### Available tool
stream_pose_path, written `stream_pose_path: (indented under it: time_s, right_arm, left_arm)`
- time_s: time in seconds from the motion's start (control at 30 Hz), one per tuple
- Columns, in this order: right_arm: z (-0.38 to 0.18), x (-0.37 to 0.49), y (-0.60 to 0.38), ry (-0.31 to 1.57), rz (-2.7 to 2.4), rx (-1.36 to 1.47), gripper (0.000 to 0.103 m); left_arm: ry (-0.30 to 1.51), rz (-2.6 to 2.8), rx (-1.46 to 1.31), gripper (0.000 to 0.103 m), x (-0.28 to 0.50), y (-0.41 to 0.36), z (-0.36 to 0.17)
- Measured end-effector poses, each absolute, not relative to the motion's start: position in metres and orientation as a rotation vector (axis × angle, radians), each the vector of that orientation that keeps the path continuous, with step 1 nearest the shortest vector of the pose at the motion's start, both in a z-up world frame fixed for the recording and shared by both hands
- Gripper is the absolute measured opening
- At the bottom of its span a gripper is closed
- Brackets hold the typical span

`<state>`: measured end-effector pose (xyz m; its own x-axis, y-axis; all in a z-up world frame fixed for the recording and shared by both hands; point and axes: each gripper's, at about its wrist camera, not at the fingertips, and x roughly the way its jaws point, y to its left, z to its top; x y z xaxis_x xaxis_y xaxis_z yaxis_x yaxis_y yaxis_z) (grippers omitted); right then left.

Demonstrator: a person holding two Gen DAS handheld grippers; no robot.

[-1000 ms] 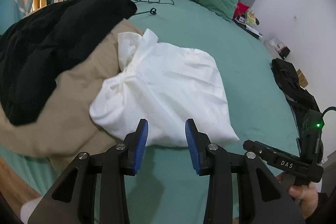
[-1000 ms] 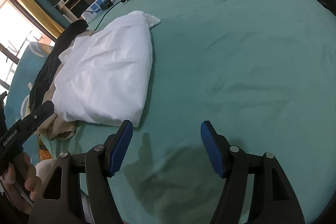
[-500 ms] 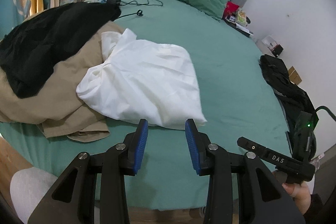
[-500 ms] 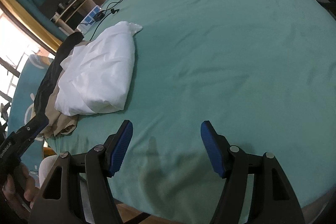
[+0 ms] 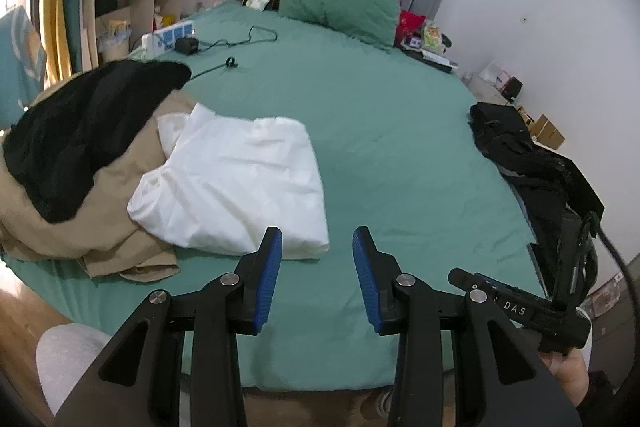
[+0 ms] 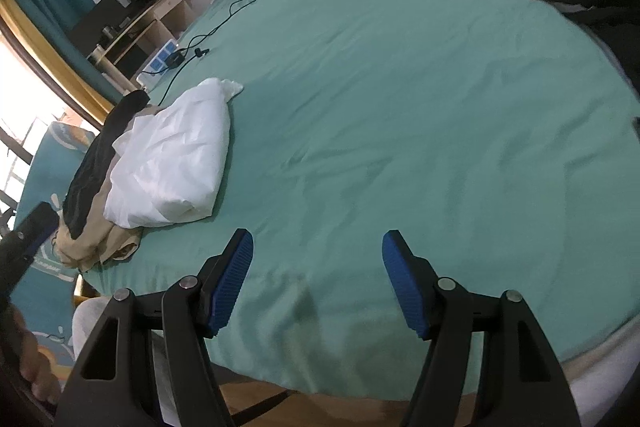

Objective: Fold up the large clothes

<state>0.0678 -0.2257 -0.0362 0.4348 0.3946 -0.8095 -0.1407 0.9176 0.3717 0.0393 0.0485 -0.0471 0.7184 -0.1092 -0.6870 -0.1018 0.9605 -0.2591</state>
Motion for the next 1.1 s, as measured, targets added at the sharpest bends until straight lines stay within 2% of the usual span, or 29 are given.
stream_pose_path:
  time_s: [0.6,1.1]
  right_arm:
    - [0.021,0.045,-0.265,0.955,0.280,0.211,0.067]
    - [0.090,0.027,-0.271,0.792,0.268,0.154,0.067]
  left_arm:
    - [0.656,-0.013,-0.262,0.039,0.021,0.032,0.005]
    - [0.541,-0.024,-0.210,0.039,0.003,0.021,0.053]
